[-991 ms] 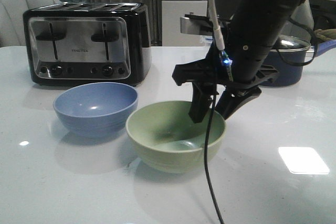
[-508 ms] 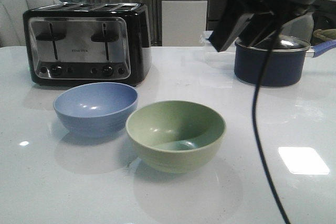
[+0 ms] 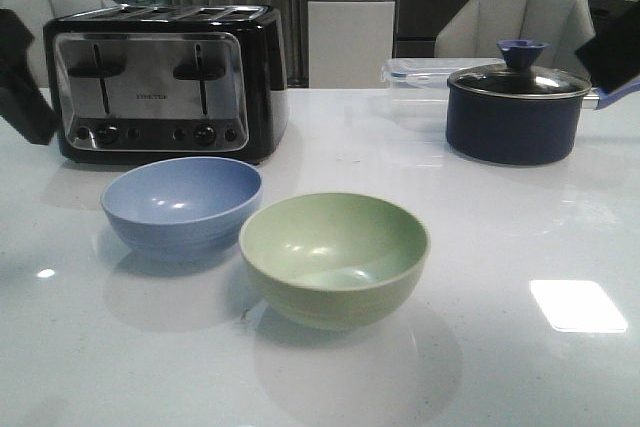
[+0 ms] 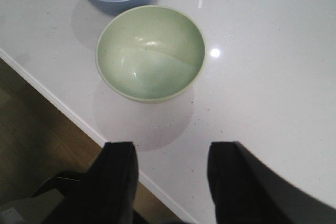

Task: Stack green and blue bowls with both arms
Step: 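Open the right gripper and raise it away from the green bowl, then lower the left gripper and grasp the rim of the light blue bowl, then lift the blue bowl and lower it into the green bowl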

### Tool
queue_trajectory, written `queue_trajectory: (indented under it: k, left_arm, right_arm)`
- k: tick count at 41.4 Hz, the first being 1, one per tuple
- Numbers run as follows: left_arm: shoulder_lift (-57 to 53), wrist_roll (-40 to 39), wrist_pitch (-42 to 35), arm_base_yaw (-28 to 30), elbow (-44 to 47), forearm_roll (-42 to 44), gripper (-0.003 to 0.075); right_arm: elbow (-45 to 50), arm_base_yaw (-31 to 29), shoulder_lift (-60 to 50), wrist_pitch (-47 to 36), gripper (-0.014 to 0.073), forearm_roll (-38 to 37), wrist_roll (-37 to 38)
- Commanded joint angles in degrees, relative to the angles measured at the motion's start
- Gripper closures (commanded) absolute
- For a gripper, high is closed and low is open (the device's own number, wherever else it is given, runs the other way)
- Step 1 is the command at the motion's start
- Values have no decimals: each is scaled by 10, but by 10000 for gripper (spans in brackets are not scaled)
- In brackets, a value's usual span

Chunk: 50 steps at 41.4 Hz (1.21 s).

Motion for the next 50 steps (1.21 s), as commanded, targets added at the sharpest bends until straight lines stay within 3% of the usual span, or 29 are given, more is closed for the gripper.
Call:
queue_trajectory:
  k: [1, 16, 36, 50]
  left_arm:
    - [36, 0, -37, -5, -52, -17, 116]
    - [203, 0, -41, -5, -155, -41, 128]
    - [241, 0, -33, -5, -186, -41, 631]
    - [132, 3, 51, -23, -219, -51, 623]
  right_arm:
    - [-12, 1, -13, -32, 159, -2, -5]
    - [-12, 1, -11, -32, 159, -2, -5]
    - [-12, 1, -11, -32, 159, -2, -5]
    - [-12, 1, -11, -32, 159, -2, -5]
